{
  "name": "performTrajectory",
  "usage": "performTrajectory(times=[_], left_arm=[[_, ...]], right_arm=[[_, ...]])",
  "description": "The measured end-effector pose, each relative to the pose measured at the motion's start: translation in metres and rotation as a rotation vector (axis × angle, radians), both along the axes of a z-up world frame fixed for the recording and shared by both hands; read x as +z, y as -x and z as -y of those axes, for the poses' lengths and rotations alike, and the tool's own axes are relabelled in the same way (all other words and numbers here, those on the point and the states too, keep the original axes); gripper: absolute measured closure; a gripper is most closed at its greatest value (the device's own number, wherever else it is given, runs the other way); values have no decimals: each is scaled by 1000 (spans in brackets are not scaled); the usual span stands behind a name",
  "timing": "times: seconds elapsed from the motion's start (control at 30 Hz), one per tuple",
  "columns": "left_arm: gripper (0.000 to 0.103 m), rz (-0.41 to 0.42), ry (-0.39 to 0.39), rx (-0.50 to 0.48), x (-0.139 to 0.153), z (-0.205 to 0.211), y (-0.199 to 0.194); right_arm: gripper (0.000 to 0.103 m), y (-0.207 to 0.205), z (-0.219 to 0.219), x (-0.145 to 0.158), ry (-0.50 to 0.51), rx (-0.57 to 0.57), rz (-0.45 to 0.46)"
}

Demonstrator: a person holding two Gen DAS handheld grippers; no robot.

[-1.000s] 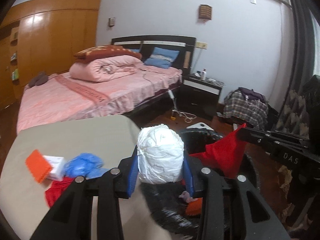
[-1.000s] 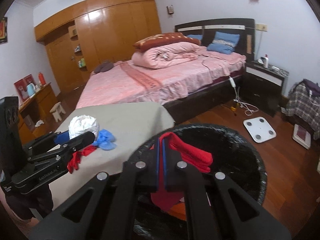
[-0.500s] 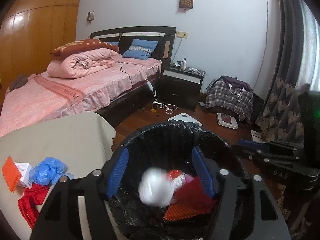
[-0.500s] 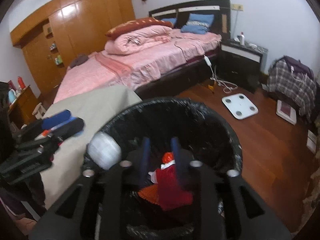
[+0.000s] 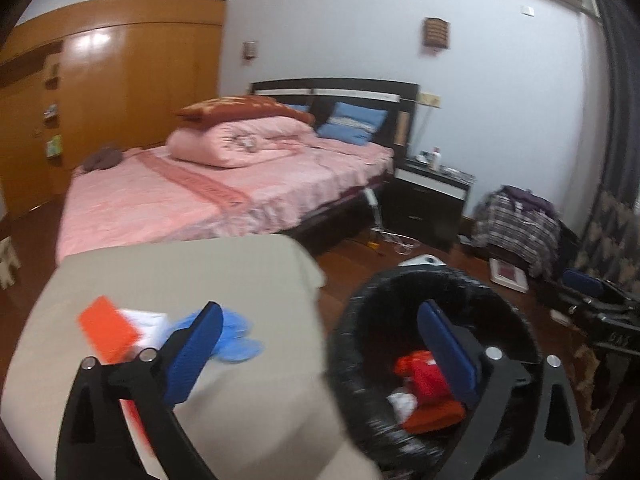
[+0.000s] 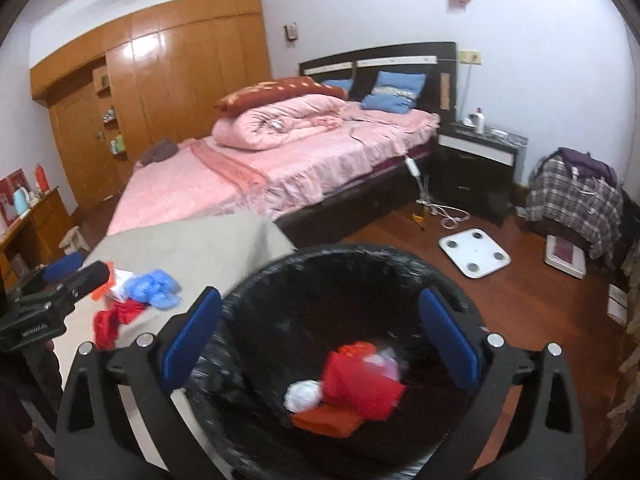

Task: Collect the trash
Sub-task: 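Carry the tissue ball and red cloth over the bin and release both, then move both tools back to the table and grasp the blue gloves with the right tool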

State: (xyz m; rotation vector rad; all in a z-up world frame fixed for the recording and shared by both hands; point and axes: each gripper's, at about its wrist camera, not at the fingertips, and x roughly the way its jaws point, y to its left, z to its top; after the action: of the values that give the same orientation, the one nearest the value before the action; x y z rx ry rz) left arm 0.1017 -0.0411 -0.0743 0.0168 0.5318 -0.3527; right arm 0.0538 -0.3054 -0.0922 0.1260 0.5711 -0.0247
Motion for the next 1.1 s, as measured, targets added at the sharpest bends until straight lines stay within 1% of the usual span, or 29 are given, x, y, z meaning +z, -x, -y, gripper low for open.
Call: performTrajectory(times=[0.3,0.5,0.77,0.93,1.1], left_arm=[[6,-16,-45,198,-12,-83,3],[6,-21,-66,286,-21,-120,0],[6,-37,-70,361,-36,-155,-9],[6,-50,-69,396,-45,-173,-24],[7,-66,-62,423,-56,-189,-41]], right_arm=[[7,-31,-73,1,3,145,-10],[7,-53,-113,-4,-11,204,-16],[7,-89,-167,-16,-10,278,-25],[7,-117,-198,-33,8,320,-58],[7,-141,-218,-56,18,338,-108]])
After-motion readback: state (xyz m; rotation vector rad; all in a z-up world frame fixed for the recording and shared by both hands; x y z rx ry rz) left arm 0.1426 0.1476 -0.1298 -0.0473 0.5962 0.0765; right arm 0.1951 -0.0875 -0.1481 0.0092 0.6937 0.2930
